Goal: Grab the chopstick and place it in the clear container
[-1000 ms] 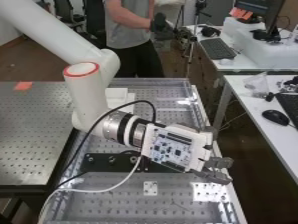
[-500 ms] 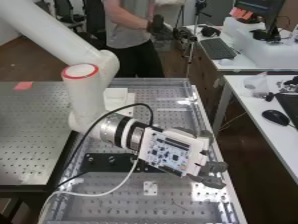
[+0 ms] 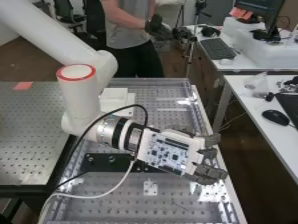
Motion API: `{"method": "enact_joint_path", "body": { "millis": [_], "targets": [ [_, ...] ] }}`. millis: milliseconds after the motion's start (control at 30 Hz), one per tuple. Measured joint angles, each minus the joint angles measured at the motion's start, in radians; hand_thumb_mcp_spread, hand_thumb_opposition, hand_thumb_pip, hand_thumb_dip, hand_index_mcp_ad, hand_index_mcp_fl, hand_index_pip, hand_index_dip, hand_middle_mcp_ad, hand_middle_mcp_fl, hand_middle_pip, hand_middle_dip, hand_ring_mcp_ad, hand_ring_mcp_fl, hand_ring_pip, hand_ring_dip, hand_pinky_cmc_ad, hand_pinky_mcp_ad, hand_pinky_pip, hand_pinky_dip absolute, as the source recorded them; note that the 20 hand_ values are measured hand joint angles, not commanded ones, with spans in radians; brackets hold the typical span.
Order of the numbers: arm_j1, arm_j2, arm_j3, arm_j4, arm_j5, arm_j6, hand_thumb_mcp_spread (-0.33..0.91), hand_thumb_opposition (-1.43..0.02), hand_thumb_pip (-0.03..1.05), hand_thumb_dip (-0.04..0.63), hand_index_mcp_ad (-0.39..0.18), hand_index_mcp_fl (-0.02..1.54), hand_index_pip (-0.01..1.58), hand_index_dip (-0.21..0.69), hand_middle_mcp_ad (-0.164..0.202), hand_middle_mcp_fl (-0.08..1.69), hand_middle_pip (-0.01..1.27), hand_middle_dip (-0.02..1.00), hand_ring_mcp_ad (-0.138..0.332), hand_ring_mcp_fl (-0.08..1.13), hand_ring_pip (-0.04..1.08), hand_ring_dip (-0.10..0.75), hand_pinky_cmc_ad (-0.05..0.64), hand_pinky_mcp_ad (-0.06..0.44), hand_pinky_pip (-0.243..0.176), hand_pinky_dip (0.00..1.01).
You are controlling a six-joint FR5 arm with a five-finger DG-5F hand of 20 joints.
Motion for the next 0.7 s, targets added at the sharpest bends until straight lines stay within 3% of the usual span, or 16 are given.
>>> {"method": "enact_joint_path", "body": {
  "millis": [433, 700],
  "targets": [
    [-0.002, 0.017, -0.021, 0.031, 0.002, 0.008, 0.41, -0.85, 0.80, 0.335, -0.152, 0.56, 0.65, -0.045, 0.082, 0.81, 0.16, 0.47, 0.162, 0.27, 0.05, 0.258, 0.314, 0.199, -0.075, 0.55],
    [0.000, -0.009, -0.011, 0.051, -0.052, 0.141, 0.41, -0.84, 0.79, 0.335, -0.152, 0.56, 0.72, -0.045, 0.082, 0.79, 0.21, 0.47, 0.162, 0.27, 0.05, 0.258, 0.312, 0.185, -0.075, 0.55]
  ]
}}
